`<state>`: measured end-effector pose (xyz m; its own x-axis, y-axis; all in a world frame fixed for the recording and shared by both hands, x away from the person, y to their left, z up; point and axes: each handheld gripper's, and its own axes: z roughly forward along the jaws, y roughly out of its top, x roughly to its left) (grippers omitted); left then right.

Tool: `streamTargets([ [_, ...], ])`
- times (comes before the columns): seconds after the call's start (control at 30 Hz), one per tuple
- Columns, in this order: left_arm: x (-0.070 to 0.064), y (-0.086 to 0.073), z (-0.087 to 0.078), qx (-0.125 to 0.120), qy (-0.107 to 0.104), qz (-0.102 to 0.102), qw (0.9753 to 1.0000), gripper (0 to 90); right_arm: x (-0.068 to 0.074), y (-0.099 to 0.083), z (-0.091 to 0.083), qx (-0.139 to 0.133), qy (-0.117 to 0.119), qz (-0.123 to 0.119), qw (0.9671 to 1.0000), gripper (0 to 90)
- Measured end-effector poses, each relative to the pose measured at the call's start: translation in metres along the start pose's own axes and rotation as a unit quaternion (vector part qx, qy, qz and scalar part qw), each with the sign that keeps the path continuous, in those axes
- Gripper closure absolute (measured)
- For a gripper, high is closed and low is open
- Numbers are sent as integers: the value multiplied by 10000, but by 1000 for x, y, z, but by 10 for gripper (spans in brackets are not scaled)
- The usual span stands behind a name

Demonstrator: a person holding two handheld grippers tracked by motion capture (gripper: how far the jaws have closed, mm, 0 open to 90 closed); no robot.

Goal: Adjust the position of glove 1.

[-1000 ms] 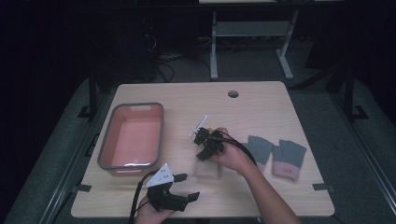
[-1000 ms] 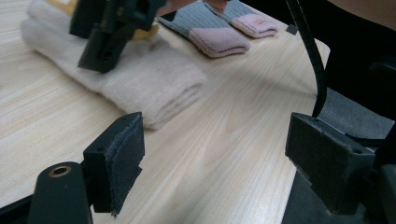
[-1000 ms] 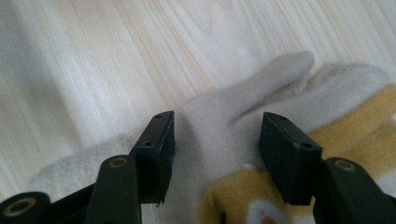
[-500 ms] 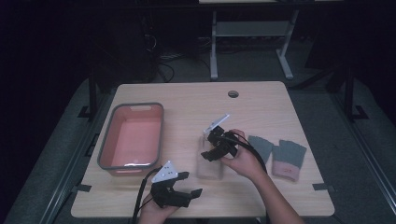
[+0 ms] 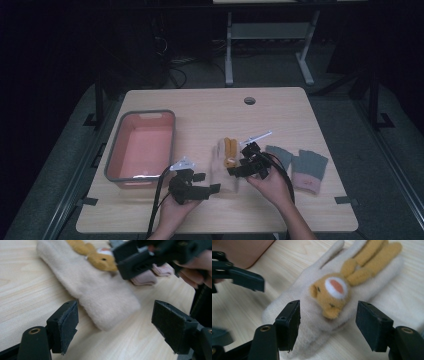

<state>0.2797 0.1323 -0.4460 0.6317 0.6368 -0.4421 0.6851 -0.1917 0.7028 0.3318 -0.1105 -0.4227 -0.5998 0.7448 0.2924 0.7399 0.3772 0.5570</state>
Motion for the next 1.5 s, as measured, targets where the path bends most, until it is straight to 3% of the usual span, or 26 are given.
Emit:
streamTargets([
  [0.03, 0, 0, 0, 0, 0, 0, 10000, 219, -2, -2, 0, -51, 30, 56, 10000, 360],
  [0.07, 4, 4, 4, 57, -7, -187, 9998, 222, -3, -3, 0, -56, 57, 120, 9999, 360],
  [0.27, 13, 13, 15, 289, -17, -543, 9981, 259, -9, -12, -1, -230, 234, 512, 9982, 364],
  [0.43, 19, 15, 20, 335, -74, -852, 9958, 308, -15, -16, 2, -220, 248, 643, 9974, 375],
  [0.5, 20, 15, 23, 379, -55, -900, 9952, 322, -17, -18, 5, -244, 446, 789, 9956, 380],
  [0.63, 22, 15, 26, 459, -12, -967, 9943, 329, -18, -22, 9, -226, 396, 858, 9953, 389],
  [0.8, 27, 16, 29, 462, -44, -1265, 9909, 345, -20, -24, 15, -235, 437, 988, 9939, 403],
  [0.93, 29, 16, 29, 497, 49, -1246, 9910, 413, -19, -25, 19, -228, 468, 1015, 9935, 402],
  [1.1, 30, 14, 32, 565, 42, -1207, 9911, 456, -23, -35, 21, -411, 625, 1237, 9895, 391],
  [1.3, 29, 14, 34, 646, -22, -1130, 9915, 523, -19, -38, 22, -545, 542, 1201, 9898, 370],
  [1.43, 28, 14, 35, 693, -49, -1009, 9925, 551, -19, -38, 23, -536, 631, 1394, 9868, 442],
  [1.47, 27, 14, 36, 678, -62, -1007, 9926, 554, -22, -40, 24, -559, 799, 1564, 9829, 488],
  [1.5, 27, 14, 36, 678, -62, -1007, 9926, 558, -22, -40, 24, -559, 799, 1564, 9829, 488],
])
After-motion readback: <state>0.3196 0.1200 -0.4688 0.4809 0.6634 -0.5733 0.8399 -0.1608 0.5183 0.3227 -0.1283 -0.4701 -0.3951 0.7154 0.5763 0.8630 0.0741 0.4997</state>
